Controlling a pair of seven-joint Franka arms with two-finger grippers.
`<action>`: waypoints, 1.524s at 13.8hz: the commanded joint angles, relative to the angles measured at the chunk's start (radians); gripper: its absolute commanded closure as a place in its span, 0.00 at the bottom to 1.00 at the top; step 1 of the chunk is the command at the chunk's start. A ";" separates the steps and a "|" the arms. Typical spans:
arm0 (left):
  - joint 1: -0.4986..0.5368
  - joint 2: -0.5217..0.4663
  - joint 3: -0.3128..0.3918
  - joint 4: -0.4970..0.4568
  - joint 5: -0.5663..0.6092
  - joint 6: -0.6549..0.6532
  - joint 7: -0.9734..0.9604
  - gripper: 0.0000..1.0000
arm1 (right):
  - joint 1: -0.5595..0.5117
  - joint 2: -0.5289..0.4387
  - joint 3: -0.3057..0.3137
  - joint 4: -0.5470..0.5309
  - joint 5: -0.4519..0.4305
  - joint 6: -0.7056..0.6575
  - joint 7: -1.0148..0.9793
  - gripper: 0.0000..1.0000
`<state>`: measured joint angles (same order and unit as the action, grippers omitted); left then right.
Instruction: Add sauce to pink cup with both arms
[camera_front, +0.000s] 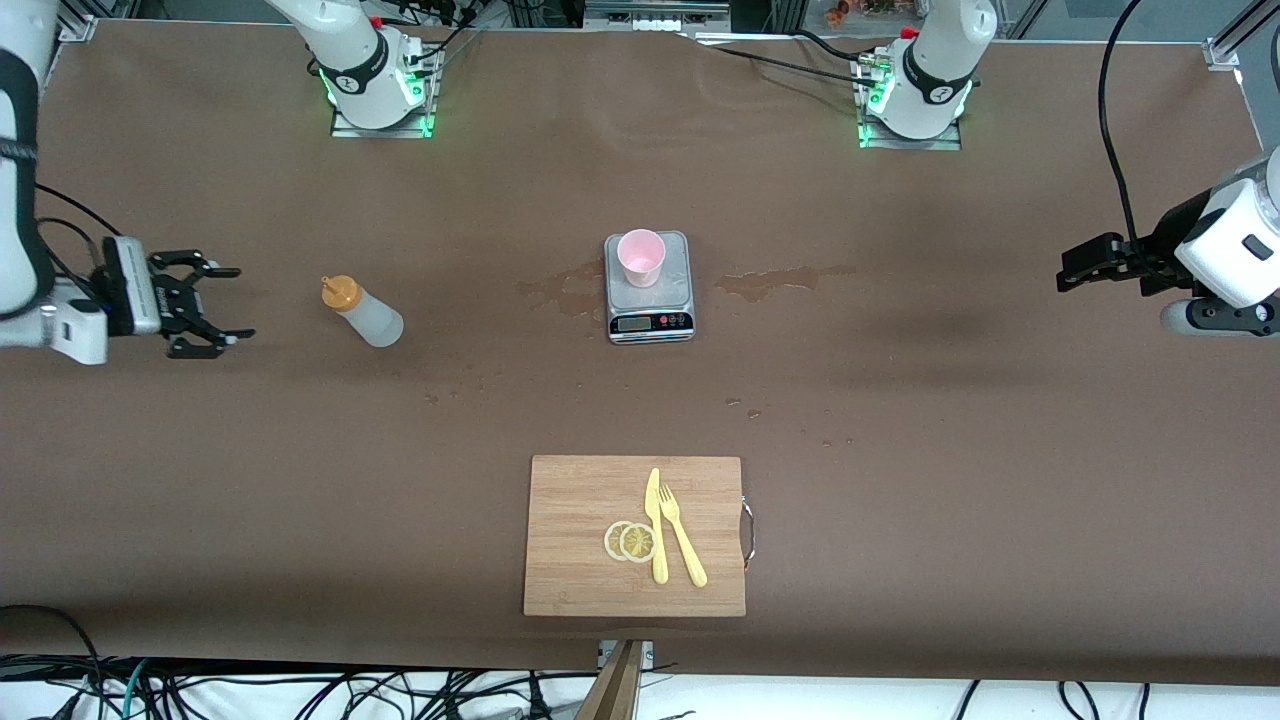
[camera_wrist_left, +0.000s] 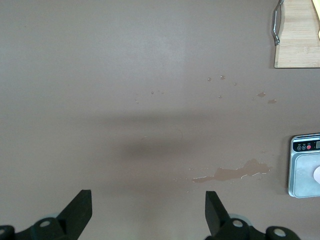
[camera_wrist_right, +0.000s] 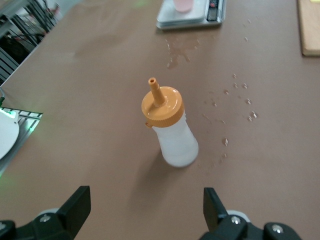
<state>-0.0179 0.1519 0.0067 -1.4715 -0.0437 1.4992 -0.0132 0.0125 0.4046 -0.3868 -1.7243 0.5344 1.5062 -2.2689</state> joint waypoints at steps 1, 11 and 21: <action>-0.004 0.012 0.004 0.030 -0.013 -0.019 0.019 0.00 | 0.006 -0.150 0.052 -0.029 -0.114 0.055 0.232 0.00; -0.002 0.015 0.004 0.030 -0.016 -0.019 0.019 0.00 | 0.127 -0.339 0.172 -0.029 -0.401 0.244 1.334 0.00; -0.002 0.017 0.003 0.030 -0.015 -0.019 0.018 0.00 | 0.175 -0.415 0.227 0.012 -0.493 0.224 2.088 0.00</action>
<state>-0.0198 0.1545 0.0043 -1.4715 -0.0441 1.4992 -0.0132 0.1871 0.0079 -0.1587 -1.7211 0.0608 1.7354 -0.2128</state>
